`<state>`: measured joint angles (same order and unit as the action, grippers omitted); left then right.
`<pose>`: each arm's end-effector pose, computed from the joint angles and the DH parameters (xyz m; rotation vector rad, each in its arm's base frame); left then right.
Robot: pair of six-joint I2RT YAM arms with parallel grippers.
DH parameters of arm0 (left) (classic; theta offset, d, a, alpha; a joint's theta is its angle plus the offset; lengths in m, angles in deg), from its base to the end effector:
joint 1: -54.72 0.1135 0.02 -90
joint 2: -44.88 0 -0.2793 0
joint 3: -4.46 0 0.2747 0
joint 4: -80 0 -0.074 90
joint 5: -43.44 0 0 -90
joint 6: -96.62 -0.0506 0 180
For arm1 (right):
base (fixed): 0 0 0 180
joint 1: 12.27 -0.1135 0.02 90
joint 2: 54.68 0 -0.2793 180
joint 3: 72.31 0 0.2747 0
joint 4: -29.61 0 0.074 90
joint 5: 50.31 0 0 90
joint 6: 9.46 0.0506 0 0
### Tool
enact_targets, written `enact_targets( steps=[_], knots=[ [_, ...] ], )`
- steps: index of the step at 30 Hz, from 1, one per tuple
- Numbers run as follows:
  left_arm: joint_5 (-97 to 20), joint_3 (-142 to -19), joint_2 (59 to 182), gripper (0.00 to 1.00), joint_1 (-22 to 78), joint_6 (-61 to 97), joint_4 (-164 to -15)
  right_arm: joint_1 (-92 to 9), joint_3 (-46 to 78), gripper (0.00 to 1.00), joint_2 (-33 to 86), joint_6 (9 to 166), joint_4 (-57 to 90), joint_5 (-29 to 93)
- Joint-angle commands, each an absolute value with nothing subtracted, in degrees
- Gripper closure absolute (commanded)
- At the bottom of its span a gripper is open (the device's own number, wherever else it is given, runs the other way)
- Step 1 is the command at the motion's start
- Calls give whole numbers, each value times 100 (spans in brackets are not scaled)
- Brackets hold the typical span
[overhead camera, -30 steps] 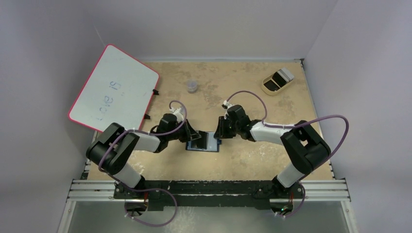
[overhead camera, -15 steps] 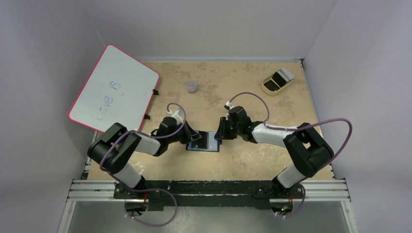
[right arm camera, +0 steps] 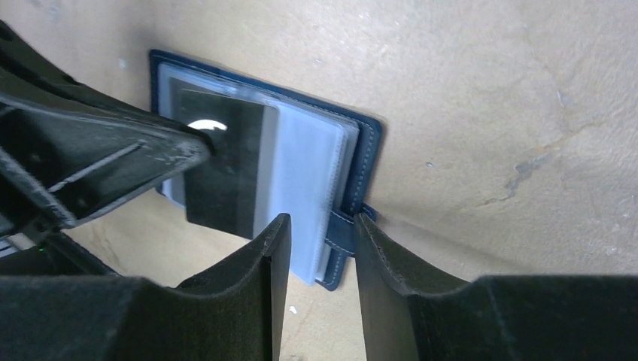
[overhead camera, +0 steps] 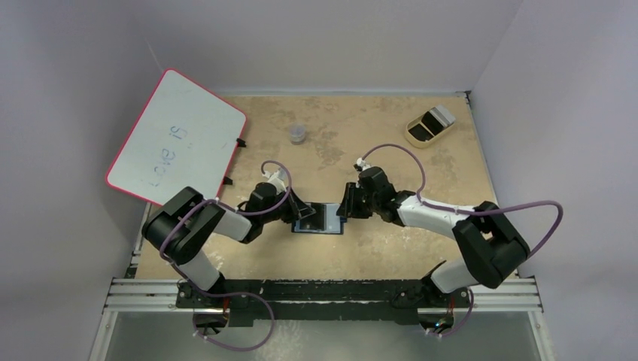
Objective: Put the credit cards into the card holder
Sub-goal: Insert the credit card into the card holder.
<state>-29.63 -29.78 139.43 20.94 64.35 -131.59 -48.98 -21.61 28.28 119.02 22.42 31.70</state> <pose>0.2292 -0.1710 0.0945 -0.2794 2.2960 -1.2169 0.2474 0.1933 0.1652 -0.0420 2.3966 0.8227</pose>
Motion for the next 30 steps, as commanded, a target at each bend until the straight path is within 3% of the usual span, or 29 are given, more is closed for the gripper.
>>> enact_targets(
  steps=[1,5,17,25,30],
  knots=[
    [-3226,-2908,14094,100,2032,6253,-12979,-4909,-2246,60,2951,11986,2209,3427],
    [-3289,-2916,14111,100,2019,6234,-12957,-4934,-2360,59,3090,12032,2402,3334],
    [-3574,-2825,14420,100,1687,6828,-13796,-5181,-2559,74,3260,12358,2989,3079],
    [-3835,-3130,13947,79,1654,6427,-12655,-5182,-2449,74,3221,12210,2809,3277],
    [-4359,-3144,13318,73,1649,6444,-11887,-5182,-2438,74,3197,12122,2710,3401]
  ],
)
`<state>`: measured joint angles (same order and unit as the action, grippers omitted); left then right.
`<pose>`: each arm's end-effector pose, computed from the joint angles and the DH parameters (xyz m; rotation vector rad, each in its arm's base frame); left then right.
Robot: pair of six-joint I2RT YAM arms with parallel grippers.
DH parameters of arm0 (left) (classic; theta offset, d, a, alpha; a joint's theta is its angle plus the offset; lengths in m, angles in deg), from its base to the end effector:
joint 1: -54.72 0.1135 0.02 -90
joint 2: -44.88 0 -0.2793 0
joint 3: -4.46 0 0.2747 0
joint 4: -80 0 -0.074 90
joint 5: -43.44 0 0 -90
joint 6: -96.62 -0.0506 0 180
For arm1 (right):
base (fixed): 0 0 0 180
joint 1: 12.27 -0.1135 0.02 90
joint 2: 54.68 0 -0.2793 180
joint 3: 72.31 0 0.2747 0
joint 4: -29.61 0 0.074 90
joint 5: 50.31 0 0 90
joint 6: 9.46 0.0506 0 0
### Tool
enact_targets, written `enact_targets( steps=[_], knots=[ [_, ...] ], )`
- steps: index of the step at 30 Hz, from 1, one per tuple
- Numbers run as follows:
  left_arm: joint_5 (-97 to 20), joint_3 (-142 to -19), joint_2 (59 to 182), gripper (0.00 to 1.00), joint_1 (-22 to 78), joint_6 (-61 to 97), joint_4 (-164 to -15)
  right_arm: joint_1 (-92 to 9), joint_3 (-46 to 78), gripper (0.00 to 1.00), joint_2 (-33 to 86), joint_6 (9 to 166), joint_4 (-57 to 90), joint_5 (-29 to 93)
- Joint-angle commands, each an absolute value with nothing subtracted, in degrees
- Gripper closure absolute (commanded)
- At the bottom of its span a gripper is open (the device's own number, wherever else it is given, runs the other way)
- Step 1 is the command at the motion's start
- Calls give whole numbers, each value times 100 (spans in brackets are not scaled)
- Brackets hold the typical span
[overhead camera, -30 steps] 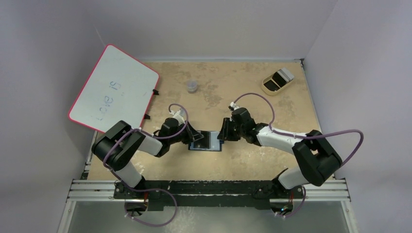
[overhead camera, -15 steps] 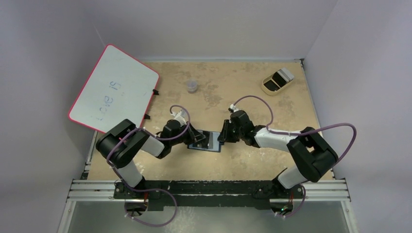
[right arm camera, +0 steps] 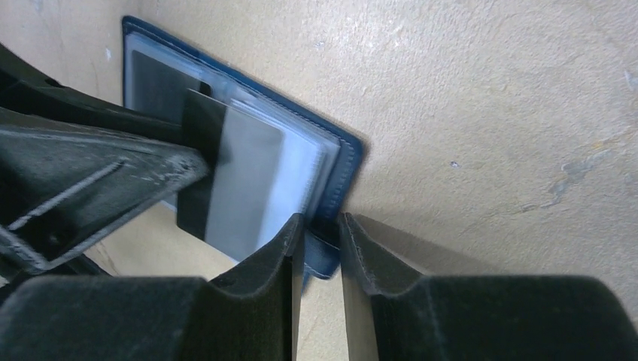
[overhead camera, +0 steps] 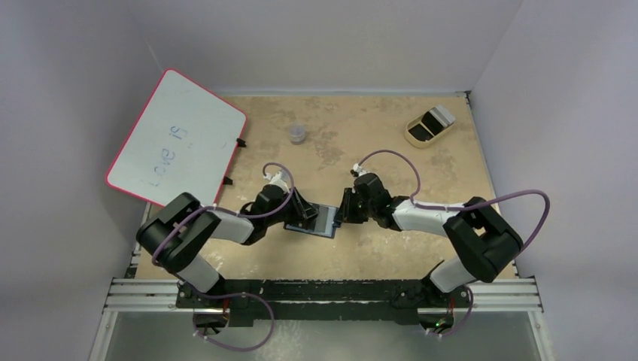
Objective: Put the credit cards into the card holder
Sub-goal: Insert the credit card into the card holder.
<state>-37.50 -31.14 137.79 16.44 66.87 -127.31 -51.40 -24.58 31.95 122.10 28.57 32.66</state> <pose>0.2226 -0.1859 0.0993 -0.3383 2.3002 -1.1361 0.2386 0.2021 0.1401 -0.0181 2.4186 0.8440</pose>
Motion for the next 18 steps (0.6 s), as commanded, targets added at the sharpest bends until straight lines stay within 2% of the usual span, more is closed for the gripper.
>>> enact_targets(
  steps=[1,12,18],
  knots=[
    [-4416,-3137,13203,71,1654,6454,-11829,-5182,-2434,74,3194,12105,2676,3402],
    [-4690,-3398,13000,67,1643,6251,-11200,-5182,-2376,75,3354,12063,2924,3299],
    [-4761,-3375,13116,66,1466,6269,-11427,-5177,-2389,76,3534,12106,3256,2908]
  ],
)
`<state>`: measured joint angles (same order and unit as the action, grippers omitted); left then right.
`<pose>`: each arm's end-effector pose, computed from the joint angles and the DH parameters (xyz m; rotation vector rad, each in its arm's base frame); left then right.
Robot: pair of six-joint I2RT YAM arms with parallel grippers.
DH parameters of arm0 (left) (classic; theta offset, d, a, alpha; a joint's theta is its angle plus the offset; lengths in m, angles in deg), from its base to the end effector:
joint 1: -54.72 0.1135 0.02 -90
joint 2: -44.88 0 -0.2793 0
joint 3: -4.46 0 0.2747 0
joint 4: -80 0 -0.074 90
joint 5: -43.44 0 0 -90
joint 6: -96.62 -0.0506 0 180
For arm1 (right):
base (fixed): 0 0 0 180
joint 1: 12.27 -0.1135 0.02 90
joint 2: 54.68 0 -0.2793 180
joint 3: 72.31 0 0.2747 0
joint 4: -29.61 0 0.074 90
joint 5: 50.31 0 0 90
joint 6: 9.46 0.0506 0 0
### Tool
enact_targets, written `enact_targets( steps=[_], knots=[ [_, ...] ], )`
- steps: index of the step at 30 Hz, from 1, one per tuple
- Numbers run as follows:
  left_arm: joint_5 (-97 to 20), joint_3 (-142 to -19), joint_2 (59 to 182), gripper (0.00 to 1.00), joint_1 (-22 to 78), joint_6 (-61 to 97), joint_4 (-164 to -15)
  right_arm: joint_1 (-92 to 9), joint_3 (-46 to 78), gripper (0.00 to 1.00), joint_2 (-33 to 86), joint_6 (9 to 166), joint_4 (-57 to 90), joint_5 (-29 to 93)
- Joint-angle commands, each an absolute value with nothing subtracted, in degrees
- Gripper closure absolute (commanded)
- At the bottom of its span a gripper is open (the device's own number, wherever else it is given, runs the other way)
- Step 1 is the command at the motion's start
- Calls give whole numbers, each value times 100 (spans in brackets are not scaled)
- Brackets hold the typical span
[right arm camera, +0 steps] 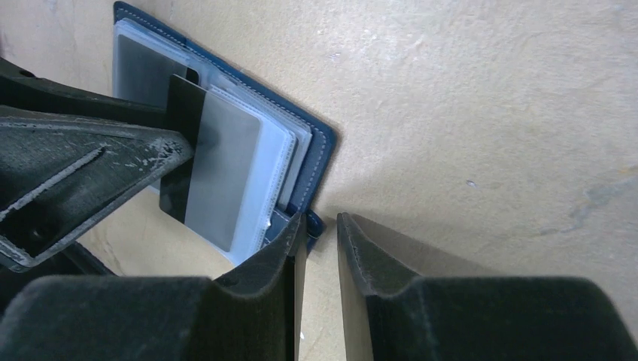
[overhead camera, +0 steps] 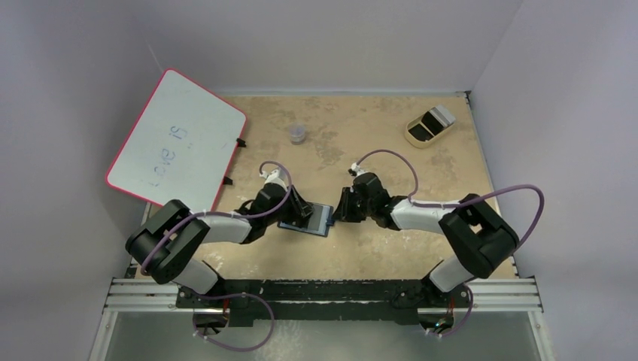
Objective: Put the credit cards into the card holder
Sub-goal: Insert the credit card into the card holder.
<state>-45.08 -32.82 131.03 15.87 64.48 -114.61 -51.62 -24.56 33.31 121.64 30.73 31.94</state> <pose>0.2211 -0.1797 0.1151 -0.3713 2.3144 -0.9464 0.2402 0.2058 0.1369 -0.0408 2.4071 0.8636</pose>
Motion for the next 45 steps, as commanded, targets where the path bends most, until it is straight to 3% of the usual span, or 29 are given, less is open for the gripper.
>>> enact_targets(
  steps=[1,11,21,35,45],
  knots=[
    [-4761,-3359,13162,66,1445,6281,-11487,-5181,-2384,76,3595,12114,3343,2884],
    [-4704,-3607,13445,65,1263,6385,-11675,-5169,-2112,77,4025,12080,3537,2922],
    [-5930,-4296,12704,54,1273,5779,-9458,-5011,-1932,77,3980,11758,3334,3149],
    [-5450,-4126,13249,54,1274,5928,-10174,-5006,-1910,78,4146,11721,3431,3070],
    [-4604,-4195,12961,54,1263,6514,-10502,-4988,-1684,79,4311,11699,3352,3252]
  ],
)
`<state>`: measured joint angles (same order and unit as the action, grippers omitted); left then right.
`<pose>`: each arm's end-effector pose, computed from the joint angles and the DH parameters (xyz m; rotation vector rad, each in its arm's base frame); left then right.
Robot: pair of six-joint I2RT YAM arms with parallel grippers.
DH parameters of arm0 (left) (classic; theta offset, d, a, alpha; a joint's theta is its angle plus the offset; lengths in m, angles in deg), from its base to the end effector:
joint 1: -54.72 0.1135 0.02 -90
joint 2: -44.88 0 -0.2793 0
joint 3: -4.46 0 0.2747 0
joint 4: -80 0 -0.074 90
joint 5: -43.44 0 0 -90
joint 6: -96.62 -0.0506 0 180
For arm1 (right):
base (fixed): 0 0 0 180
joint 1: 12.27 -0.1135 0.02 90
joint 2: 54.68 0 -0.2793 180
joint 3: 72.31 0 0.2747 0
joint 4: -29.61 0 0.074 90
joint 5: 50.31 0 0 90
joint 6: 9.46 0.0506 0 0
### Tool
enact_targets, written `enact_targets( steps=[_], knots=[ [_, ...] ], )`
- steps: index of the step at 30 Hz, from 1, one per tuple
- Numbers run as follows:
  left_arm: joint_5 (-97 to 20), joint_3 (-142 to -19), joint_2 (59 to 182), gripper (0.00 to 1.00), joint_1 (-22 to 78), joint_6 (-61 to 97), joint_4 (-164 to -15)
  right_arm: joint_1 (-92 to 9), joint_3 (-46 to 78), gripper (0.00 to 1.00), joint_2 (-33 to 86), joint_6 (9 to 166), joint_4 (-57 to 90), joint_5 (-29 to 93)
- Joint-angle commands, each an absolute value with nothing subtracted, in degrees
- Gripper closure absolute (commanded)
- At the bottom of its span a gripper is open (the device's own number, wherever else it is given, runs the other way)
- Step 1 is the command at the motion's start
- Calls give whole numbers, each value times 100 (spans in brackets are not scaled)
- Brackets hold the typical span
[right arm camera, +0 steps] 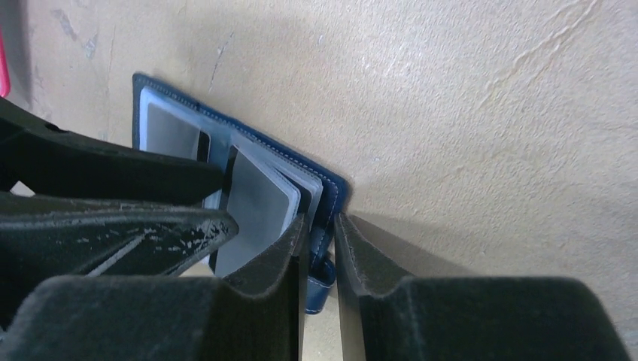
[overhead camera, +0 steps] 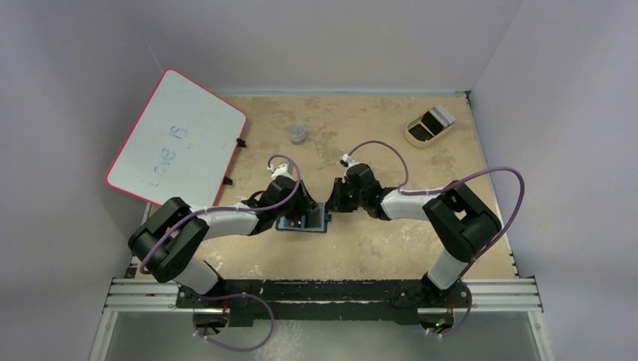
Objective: Put the credit cards into the card holder
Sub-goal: Insert the credit card into the card holder.
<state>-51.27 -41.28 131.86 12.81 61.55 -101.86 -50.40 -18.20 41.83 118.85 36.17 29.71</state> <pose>0.2320 -0.2027 0.1324 -0.3164 2.3636 -0.7784 0.2738 0.2260 0.1333 -0.1010 2.3449 0.9025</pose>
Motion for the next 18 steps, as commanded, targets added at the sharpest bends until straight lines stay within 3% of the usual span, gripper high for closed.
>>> enact_targets(
  steps=[1,5,18],
  knots=[
    [-4480,-4225,12973,54,1263,6590,-10543,-4971,-1658,79,4299,11683,3342,3295],
    [-4275,-4211,12887,54,1263,6832,-10630,-4876,-1463,79,4360,11555,3226,3433],
    [-5497,-4510,11644,49,1607,6015,-8143,-4847,-1247,74,3524,11371,2274,3905]
  ],
)
